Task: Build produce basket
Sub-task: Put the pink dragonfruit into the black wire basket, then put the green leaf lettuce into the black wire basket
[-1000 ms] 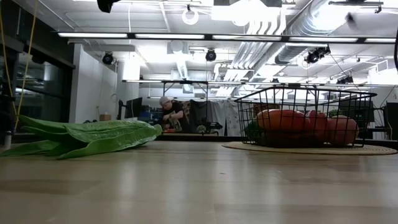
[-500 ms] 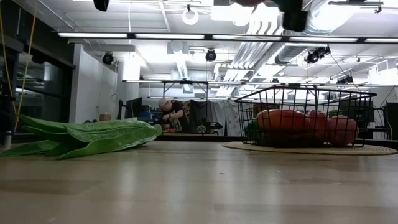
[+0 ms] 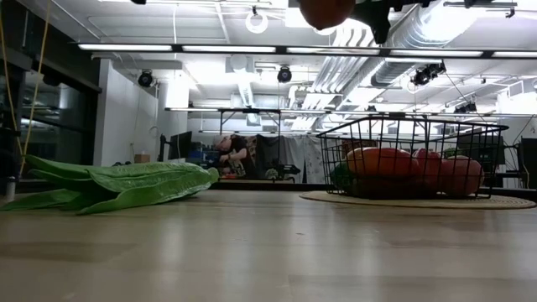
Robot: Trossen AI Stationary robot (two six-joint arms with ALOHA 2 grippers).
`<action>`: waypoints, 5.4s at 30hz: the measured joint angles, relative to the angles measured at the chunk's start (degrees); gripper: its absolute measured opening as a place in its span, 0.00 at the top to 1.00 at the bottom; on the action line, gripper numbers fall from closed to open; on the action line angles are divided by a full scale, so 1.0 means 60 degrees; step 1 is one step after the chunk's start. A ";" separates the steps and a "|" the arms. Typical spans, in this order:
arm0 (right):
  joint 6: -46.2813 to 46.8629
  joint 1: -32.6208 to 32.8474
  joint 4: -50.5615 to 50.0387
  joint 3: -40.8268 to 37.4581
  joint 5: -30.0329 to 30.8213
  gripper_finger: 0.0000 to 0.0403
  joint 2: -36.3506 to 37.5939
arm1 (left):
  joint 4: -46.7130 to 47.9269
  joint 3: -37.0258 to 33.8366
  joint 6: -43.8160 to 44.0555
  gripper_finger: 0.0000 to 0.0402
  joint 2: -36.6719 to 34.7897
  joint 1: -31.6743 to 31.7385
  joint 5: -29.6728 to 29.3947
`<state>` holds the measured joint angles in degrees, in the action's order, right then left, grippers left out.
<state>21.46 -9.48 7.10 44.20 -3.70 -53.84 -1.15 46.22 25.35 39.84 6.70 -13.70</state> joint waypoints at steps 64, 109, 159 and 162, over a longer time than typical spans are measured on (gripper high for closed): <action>0.0958 -0.4352 -1.2204 0.2852 0.3384 0.44 -0.1330 | -0.0001 -0.0004 -0.0538 0.23 0.0028 0.0001 -0.0551; -0.0036 -0.4668 -0.8945 0.3612 0.1411 0.12 -0.1081 | 0.0000 -0.0004 -0.0737 0.23 0.0002 0.0001 -0.0499; 0.0005 -0.0462 -0.3064 0.3291 -0.1025 0.12 -0.0711 | 0.3827 0.1197 0.0729 0.23 0.1636 0.0489 -0.1776; 0.0157 -0.0462 -0.3064 0.3288 -0.0999 0.12 -0.0711 | 0.5179 0.1583 0.1131 0.23 0.2726 0.0996 -0.1271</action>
<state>22.40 -12.25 -11.29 63.93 -9.69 -58.11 29.92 55.72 32.14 56.20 12.67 -21.32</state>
